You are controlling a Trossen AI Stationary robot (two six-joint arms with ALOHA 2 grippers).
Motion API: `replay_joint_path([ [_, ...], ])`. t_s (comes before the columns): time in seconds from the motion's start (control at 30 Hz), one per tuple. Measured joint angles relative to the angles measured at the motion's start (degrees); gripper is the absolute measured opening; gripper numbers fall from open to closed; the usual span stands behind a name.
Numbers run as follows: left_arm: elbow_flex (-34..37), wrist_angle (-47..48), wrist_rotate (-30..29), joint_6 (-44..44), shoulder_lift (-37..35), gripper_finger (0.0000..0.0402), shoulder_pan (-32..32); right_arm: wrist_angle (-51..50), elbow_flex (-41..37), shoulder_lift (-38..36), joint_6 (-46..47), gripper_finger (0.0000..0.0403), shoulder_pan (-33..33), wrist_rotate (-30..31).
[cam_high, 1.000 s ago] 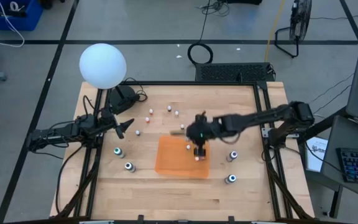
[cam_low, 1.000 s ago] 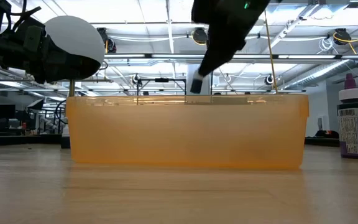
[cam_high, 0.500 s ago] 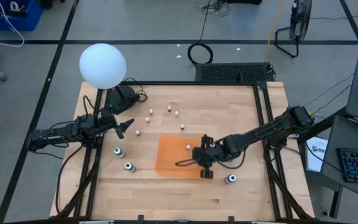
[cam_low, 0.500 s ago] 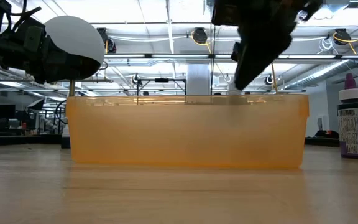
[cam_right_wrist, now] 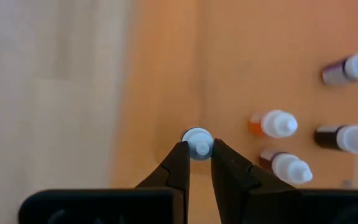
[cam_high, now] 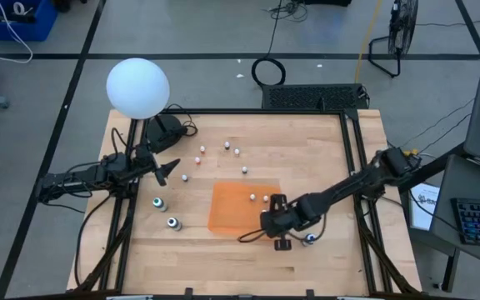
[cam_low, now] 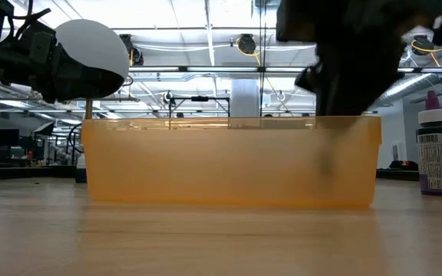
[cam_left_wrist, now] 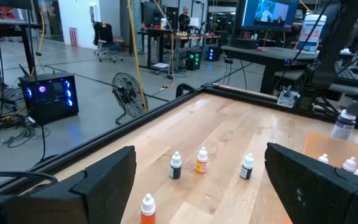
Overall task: Pick & Place food coloring
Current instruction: Put the black food coloring bottle into the orange bin, then put the blue food coloring bottle into the orange bin
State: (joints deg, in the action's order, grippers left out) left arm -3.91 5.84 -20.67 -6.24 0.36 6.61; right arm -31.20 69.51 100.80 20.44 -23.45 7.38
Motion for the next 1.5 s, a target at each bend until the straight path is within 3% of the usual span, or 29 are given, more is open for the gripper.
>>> replay_joint_path([
  [0.3,0.01,-0.04,0.00,0.00,0.00,0.0353,0.00,0.76,0.24,3.60,-1.09,0.0034,1.52,-2.69],
  [0.57,0.00,-0.04,0.00,0.00,0.00,0.0353,0.00,2.57,-0.10,1.46,3.50,0.0102,1.50,-3.38],
  [0.87,-0.01,-0.04,0.00,0.00,0.00,0.0353,0.00,2.52,-0.06,-3.25,2.84,0.0114,1.62,-3.23],
  [1.07,-0.01,-0.04,0.00,0.00,0.00,0.0353,0.00,-1.54,-0.04,-10.23,-2.12,0.0109,1.76,-2.72],
  [1.2,0.00,-0.04,-0.01,0.00,0.00,0.0353,0.00,-1.92,-2.50,-16.47,-3.35,0.0104,1.74,2.28],
  [1.37,0.00,-0.04,0.00,0.00,0.01,0.0353,0.00,-1.18,-9.98,-26.39,-3.44,0.0100,2.36,9.12],
  [1.5,0.01,-0.04,0.00,0.00,0.00,0.0353,0.00,5.42,-20.07,-36.74,-3.33,0.0100,3.73,10.71],
])
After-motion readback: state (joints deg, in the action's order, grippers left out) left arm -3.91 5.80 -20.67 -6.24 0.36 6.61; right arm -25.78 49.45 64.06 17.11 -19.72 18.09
